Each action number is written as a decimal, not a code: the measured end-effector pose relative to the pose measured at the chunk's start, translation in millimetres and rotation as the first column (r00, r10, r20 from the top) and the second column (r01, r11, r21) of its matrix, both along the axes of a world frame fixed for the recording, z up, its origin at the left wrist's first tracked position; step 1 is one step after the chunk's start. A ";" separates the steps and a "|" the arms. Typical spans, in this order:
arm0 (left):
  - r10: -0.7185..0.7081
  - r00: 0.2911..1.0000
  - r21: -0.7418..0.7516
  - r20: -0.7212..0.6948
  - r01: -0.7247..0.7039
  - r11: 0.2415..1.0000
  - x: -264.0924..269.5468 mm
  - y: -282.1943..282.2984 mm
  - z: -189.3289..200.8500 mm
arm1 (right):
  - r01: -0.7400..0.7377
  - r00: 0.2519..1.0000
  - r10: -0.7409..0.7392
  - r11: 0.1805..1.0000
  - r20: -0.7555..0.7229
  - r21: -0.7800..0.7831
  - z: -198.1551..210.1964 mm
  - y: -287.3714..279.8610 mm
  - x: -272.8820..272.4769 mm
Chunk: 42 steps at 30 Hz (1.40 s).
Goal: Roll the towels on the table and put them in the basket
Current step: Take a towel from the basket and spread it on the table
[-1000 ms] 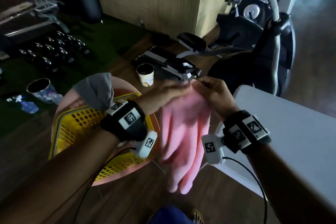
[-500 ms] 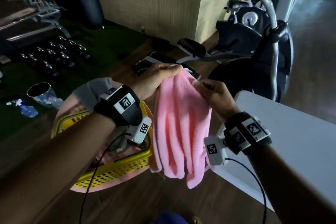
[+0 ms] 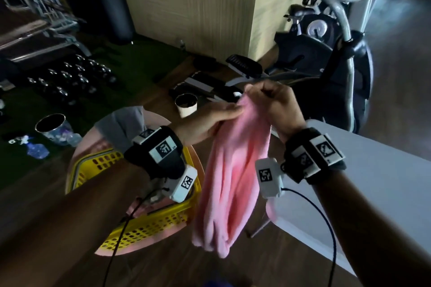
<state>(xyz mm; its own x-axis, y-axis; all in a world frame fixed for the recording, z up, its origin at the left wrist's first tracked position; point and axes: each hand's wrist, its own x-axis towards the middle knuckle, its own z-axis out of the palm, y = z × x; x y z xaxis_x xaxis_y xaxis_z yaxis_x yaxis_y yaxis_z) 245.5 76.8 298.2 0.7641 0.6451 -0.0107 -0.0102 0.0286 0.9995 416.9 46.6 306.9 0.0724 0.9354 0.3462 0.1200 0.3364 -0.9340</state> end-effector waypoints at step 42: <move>0.146 0.989 0.121 -0.020 -0.142 0.982 11.2 0.9 3.5 | 0.012 0.987 0.000 0.997 0.163 -0.073 -4.1 -15.8 11.8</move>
